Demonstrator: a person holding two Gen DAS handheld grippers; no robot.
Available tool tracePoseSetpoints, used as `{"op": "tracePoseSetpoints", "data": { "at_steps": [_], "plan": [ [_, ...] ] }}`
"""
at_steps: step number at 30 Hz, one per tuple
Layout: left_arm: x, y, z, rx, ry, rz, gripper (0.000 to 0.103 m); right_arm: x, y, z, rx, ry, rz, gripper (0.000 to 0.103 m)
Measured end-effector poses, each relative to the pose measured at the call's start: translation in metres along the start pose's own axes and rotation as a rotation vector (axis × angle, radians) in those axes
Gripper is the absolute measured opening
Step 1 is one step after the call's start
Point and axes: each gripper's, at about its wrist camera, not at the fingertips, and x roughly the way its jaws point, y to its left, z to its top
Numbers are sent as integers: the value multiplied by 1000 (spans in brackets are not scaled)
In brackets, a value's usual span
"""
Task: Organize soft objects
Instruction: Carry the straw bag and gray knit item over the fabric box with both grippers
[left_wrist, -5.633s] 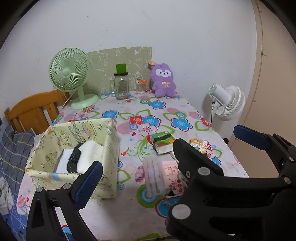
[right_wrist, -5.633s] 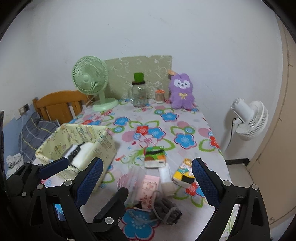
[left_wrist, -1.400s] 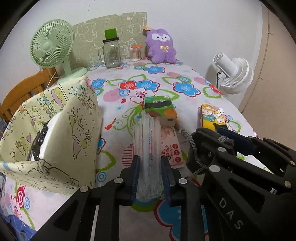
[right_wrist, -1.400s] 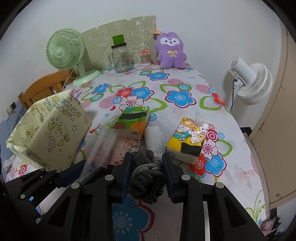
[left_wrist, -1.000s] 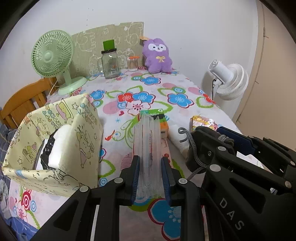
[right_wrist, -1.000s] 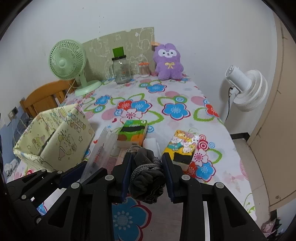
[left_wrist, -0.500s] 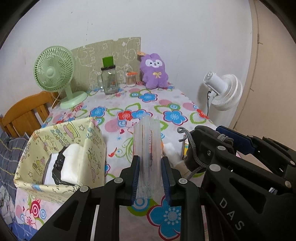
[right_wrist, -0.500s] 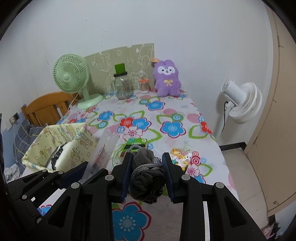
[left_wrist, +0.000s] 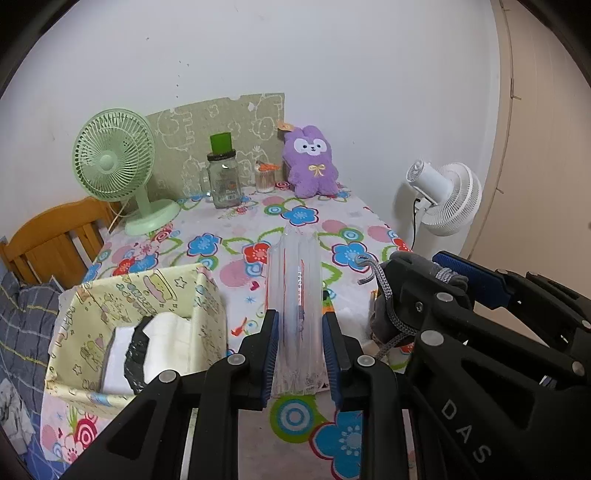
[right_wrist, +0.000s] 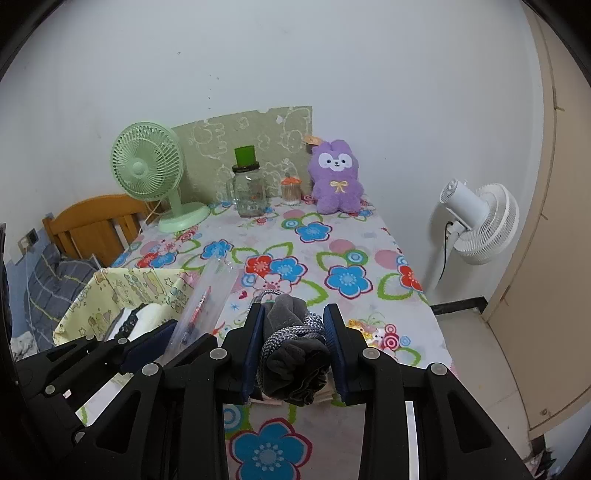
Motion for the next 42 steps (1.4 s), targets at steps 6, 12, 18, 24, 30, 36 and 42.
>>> {"op": "tracePoseSetpoints", "data": {
  "at_steps": [6, 12, 18, 24, 30, 36, 42],
  "plan": [
    [-5, 12, 6, -3, -14, 2, 23, -1, 12, 8, -10, -15, 0, 36],
    [-7, 28, 12, -6, -27, 7, 23, 1, 27, 16, -19, -26, 8, 36],
    [-8, 47, 16, -14, -43, 24, 23, 5, 44, 23, -34, -37, 22, 36],
    [-7, 66, 16, -24, -52, 44, 23, 13, 63, 28, -46, -40, 44, 36],
    [-4, 88, 12, -42, -42, 53, 23, 25, 83, 29, -65, -19, 59, 36],
    [-2, 109, 9, -74, -32, 64, 24, 34, 105, 31, -91, -10, 79, 36],
    [1, 129, 5, -105, -17, 76, 24, 44, 123, 32, -109, 6, 105, 36]
  ]
}}
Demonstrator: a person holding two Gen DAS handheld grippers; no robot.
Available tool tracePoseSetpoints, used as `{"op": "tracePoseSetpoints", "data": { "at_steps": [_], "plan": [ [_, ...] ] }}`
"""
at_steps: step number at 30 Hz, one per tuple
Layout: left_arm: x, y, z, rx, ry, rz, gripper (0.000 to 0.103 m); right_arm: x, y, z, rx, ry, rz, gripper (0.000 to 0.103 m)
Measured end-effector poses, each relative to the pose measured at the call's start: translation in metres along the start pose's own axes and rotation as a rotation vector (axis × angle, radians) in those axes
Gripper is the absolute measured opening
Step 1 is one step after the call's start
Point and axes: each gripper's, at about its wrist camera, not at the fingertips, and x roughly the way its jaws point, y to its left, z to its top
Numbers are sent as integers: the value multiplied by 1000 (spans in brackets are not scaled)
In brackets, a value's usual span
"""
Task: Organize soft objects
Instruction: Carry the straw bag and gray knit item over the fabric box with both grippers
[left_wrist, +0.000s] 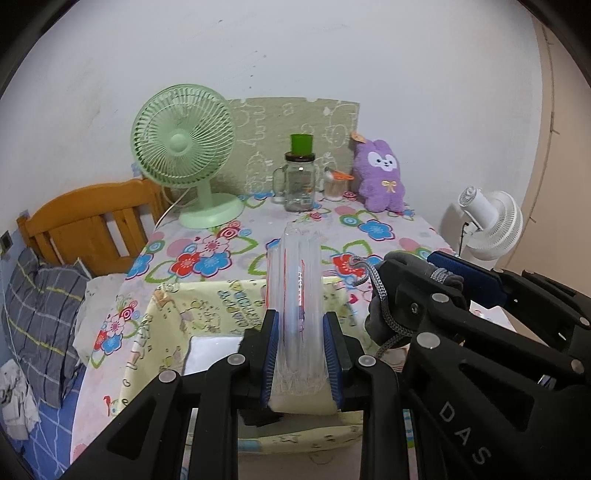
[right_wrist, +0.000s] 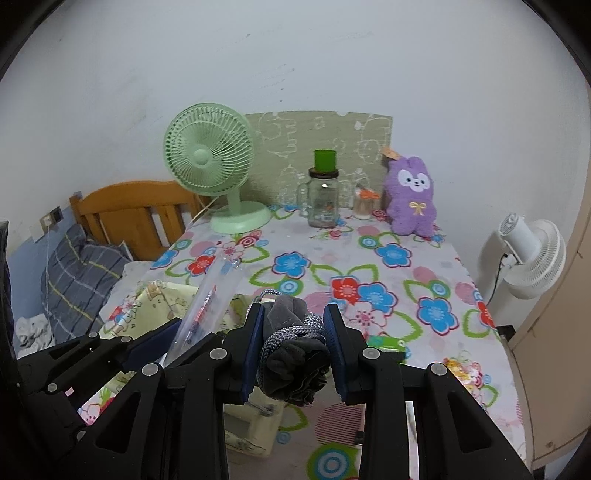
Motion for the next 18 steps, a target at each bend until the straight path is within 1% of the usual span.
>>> {"op": "tracePoseSetpoints", "data": {
  "at_steps": [5, 9, 18],
  "plan": [
    [2, 15, -1, -21, 2, 21, 24, 9, 14, 3, -24, 7, 26, 36],
    [7, 28, -4, -41, 19, 44, 24, 17, 26, 5, -41, 11, 49, 36],
    [19, 45, -13, -55, 53, 73, 24, 32, 43, 5, -64, 30, 89, 36]
  ]
}}
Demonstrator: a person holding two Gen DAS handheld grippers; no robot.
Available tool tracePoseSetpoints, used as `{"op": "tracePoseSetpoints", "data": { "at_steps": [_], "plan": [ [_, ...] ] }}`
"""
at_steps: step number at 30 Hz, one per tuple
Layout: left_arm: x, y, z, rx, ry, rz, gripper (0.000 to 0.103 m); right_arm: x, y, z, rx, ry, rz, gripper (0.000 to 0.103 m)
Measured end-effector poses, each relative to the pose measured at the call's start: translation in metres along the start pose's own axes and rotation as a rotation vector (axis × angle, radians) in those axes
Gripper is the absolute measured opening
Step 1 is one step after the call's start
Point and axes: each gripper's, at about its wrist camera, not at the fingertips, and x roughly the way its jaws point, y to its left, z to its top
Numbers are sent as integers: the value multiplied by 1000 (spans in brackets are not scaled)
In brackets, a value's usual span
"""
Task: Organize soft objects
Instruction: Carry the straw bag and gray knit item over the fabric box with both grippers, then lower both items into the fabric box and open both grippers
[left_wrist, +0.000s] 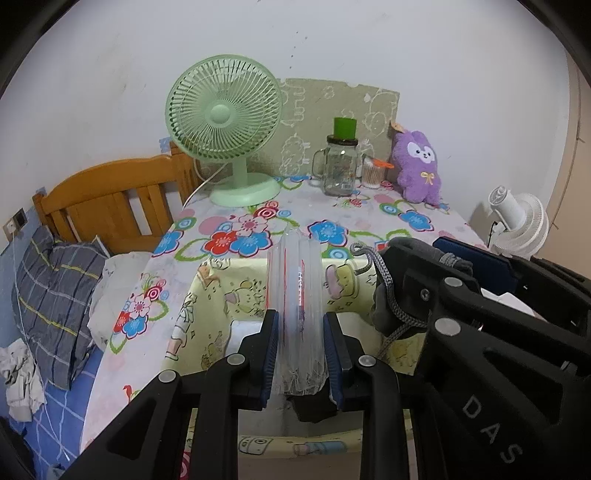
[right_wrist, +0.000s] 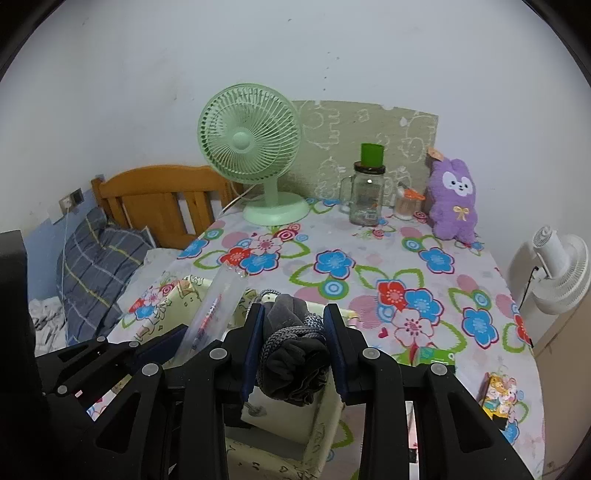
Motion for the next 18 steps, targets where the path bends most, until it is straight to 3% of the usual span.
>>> {"op": "tracePoseSetpoints", "data": {
  "at_steps": [11, 18],
  "plan": [
    [17, 20, -13, -55, 77, 47, 29, 27, 18, -2, -46, 53, 77, 36],
    [19, 28, -13, -90, 86, 53, 43, 43, 25, -2, -50, 74, 112, 36]
  ]
}}
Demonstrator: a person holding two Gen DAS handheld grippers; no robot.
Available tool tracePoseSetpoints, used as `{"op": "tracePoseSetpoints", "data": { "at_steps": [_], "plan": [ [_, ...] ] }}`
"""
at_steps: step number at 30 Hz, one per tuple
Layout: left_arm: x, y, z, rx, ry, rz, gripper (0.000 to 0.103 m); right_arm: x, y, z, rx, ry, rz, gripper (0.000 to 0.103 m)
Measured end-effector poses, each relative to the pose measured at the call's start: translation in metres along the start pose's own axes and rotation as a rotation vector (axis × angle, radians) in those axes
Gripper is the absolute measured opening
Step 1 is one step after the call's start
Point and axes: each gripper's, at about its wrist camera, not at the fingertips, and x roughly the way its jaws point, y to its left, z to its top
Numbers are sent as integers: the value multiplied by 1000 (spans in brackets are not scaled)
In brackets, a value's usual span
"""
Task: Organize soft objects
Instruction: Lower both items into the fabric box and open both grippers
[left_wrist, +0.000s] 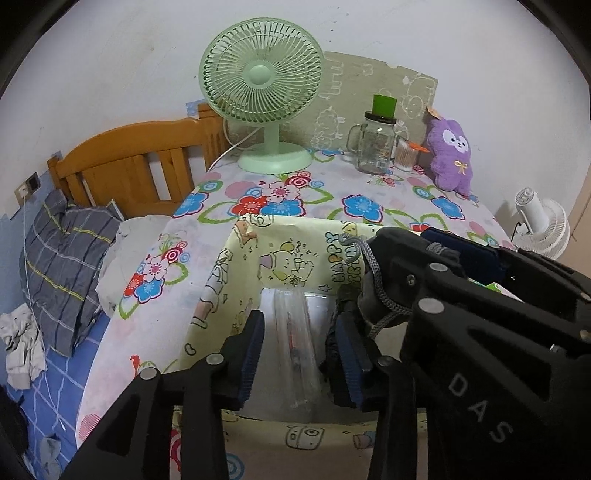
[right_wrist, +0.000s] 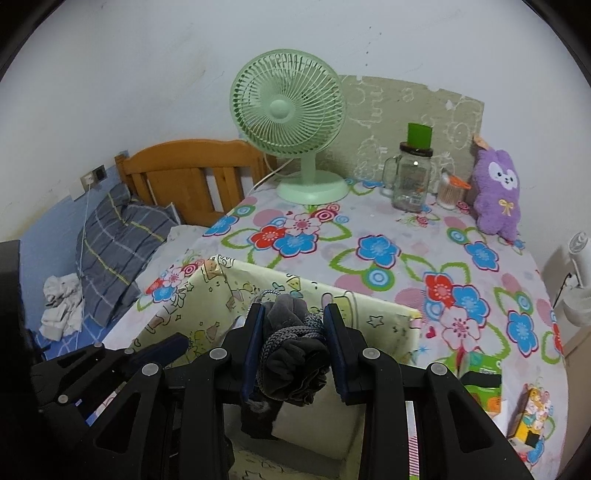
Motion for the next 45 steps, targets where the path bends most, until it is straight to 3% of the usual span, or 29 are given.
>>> {"op": "tracePoseSetpoints", "data": {
  "at_steps": [3, 11, 13, 15, 18, 23, 37, 40, 45],
  "plan": [
    [3, 5, 0, -13, 14, 0, 54, 6, 3, 1, -1, 9, 11, 36],
    [6, 10, 0, -28, 25, 4, 64, 19, 7, 2, -12, 26, 27, 39],
    [6, 8, 1, -22, 27, -8, 71, 20, 6, 2, -15, 31, 24, 47],
    [5, 6, 1, -16, 21, -19, 77, 21, 5, 2, -15, 36, 28, 74],
    [4, 5, 1, -13, 13, -7, 79, 19, 3, 0, -3, 31, 32, 83],
    [2, 5, 3, -25, 7, -3, 88, 12, 3, -1, -26, 23, 11, 84],
    [-17, -18, 5, 15, -46, -11, 95, -16, -13, -4, 9, 9, -17, 86],
    [-24, -25, 5, 29, -66, -5, 98, -25, -18, -5, 13, -9, -35, 95],
    [-33, -36, 6, 48, -89, 3, 100, -39, -26, -6, 21, -44, -57, 97]
  ]
}}
